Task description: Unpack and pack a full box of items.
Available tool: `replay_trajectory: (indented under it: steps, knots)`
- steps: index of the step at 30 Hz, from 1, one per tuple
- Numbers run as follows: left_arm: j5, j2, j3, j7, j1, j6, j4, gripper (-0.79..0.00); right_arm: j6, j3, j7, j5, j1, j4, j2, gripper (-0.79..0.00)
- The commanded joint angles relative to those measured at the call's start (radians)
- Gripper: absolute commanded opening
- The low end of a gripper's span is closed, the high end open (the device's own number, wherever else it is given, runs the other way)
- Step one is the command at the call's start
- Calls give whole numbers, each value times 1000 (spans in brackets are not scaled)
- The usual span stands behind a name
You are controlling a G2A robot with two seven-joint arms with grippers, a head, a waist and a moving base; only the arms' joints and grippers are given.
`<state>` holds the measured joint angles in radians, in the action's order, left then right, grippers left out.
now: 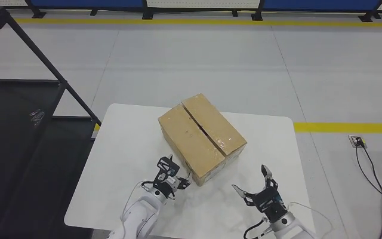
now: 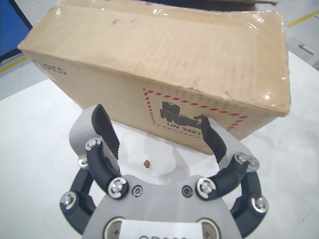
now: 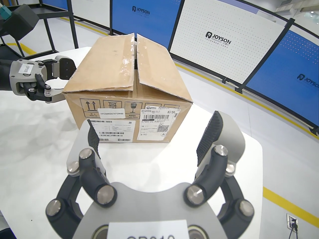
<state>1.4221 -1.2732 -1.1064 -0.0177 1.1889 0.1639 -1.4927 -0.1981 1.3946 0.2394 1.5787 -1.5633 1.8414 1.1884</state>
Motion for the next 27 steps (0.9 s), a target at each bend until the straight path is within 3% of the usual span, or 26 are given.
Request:
replay_trajectory:
  steps: [1,27]
  knots:
    - [1,1,-4,-4,4,7,-3,0,-7,-7,0,7,6,-2,0,0]
    - [3,-42,108,0,-113,23,62,0,33,-79,-40,61,54,-26,11,0]
